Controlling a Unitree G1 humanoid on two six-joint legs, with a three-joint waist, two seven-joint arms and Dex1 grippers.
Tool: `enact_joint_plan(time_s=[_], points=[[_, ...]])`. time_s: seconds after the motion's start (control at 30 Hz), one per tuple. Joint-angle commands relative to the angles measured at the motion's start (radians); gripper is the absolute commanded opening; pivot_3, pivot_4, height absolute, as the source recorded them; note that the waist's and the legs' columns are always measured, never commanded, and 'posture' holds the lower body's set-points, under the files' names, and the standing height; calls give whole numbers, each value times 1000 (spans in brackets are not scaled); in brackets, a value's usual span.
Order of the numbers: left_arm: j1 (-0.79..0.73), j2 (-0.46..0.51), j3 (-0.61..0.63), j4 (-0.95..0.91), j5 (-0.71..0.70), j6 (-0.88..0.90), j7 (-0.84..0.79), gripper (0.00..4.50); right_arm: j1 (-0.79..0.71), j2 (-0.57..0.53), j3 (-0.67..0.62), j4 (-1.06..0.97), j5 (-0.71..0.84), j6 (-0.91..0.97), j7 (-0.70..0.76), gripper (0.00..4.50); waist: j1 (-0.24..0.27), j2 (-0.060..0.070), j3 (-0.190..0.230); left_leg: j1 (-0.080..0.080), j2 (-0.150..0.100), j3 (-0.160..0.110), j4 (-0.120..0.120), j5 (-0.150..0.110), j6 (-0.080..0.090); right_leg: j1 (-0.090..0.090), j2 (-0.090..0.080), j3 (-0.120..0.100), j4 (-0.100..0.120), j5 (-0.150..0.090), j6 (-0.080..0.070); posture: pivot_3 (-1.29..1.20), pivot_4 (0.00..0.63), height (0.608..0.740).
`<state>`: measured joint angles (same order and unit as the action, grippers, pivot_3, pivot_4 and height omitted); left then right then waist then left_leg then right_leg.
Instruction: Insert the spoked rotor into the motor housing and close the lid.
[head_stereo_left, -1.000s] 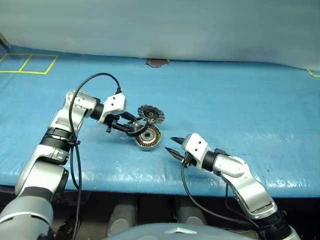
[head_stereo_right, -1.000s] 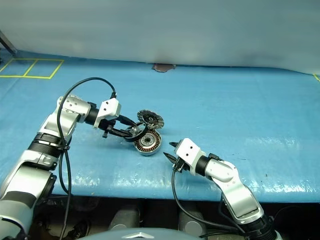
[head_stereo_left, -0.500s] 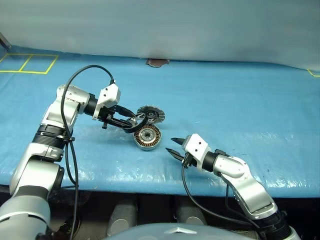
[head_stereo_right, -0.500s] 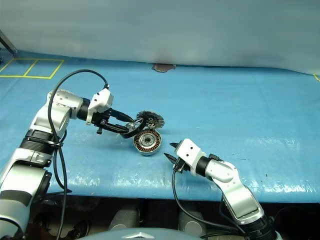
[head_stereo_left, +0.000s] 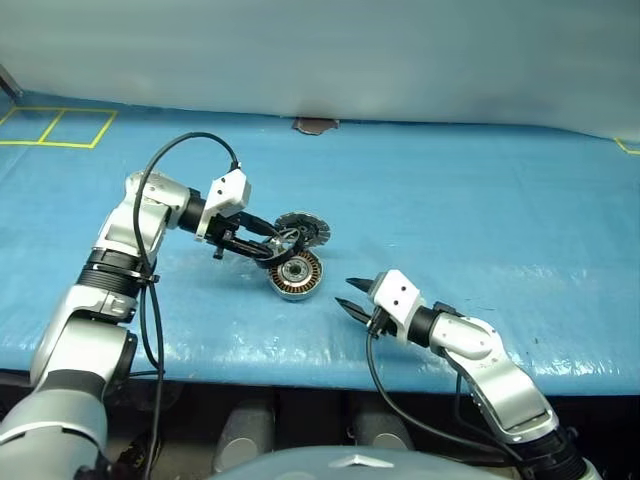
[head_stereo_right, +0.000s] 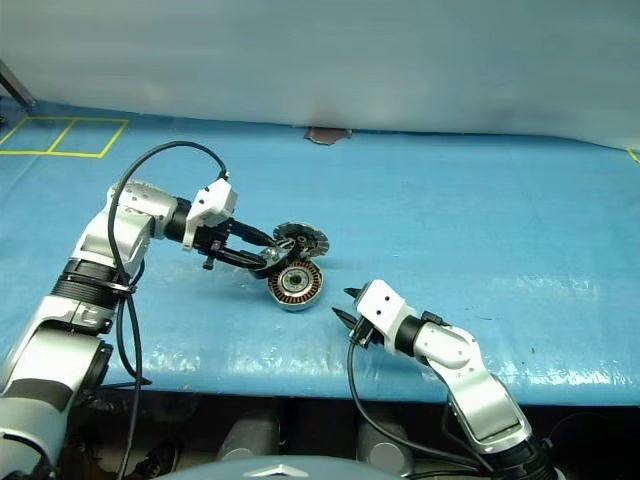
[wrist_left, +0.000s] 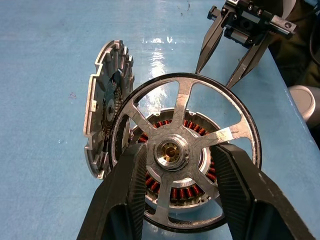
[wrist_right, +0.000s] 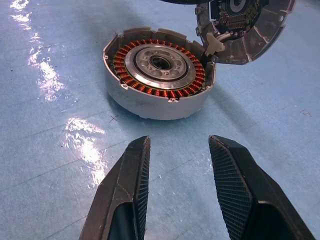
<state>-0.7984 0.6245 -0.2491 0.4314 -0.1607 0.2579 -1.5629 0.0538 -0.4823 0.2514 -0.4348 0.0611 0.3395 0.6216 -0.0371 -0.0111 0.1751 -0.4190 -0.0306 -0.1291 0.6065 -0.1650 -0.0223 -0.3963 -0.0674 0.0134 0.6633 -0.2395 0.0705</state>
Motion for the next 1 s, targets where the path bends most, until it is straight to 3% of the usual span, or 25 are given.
enact_joint_plan(time_s=[0.03, 0.63, 1.0], points=[[-28, 0, 10, -4, -7, -3, -5, 2004, 2, -1, -15, -27, 1, -10, -10, 1961, 0, 0, 0, 0, 0, 0, 0, 0, 0, 0, 0, 0, 0, 0, 0, 0, 150, 740], [-101, -60, -35, 175, 61, -76, -7, 2004, 19, 17, -8, -18, -18, -24, -47, 1961, 2, 0, 0, 0, 0, 0, 1, 0, 0, 1, 0, 0, 0, 0, 0, 0, 150, 740], [-107, -70, -34, 183, 76, -116, -23, 2004, 16, 23, -1, -10, -12, -23, -46, 1961, 1, 0, 0, 0, 0, 0, 2, 0, 0, 1, 0, 0, 0, 0, 1, 0, 150, 740]])
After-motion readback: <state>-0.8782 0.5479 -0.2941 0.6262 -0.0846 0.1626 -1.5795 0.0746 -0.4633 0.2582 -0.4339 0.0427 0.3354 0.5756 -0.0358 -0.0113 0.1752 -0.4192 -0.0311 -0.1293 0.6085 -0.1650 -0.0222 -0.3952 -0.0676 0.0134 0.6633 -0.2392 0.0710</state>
